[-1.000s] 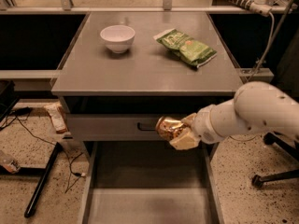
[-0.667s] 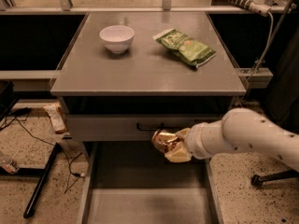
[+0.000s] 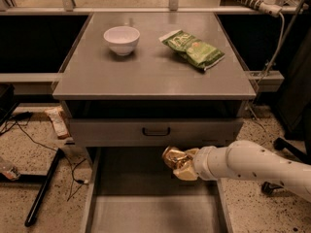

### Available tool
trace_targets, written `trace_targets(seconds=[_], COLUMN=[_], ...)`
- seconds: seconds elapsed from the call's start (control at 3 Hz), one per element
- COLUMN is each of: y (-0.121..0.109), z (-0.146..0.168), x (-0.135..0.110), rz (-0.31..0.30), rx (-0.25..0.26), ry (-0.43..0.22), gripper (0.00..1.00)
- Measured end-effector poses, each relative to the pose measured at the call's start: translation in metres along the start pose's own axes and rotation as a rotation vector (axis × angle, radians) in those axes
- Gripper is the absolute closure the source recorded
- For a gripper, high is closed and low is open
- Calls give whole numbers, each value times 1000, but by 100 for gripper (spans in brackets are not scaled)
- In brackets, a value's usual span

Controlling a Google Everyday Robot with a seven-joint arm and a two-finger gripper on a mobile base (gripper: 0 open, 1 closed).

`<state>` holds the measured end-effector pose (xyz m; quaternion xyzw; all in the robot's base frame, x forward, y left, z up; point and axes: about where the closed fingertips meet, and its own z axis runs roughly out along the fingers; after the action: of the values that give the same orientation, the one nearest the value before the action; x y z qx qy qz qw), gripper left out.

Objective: Place orange can into middle drawer

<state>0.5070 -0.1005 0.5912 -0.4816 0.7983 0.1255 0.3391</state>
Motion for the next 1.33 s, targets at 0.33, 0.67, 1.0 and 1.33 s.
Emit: trace_targets(seconds=[0.33,0.67,1.0,1.33], y=[0,-2,-7,-22], z=[0,28,70,135], x=[0,9,38,104], rz=[0,-66,-155,-169], rx=[0,-7,14,36], ry=[0,-23,-80,-117], gripper=[100,100,100,100])
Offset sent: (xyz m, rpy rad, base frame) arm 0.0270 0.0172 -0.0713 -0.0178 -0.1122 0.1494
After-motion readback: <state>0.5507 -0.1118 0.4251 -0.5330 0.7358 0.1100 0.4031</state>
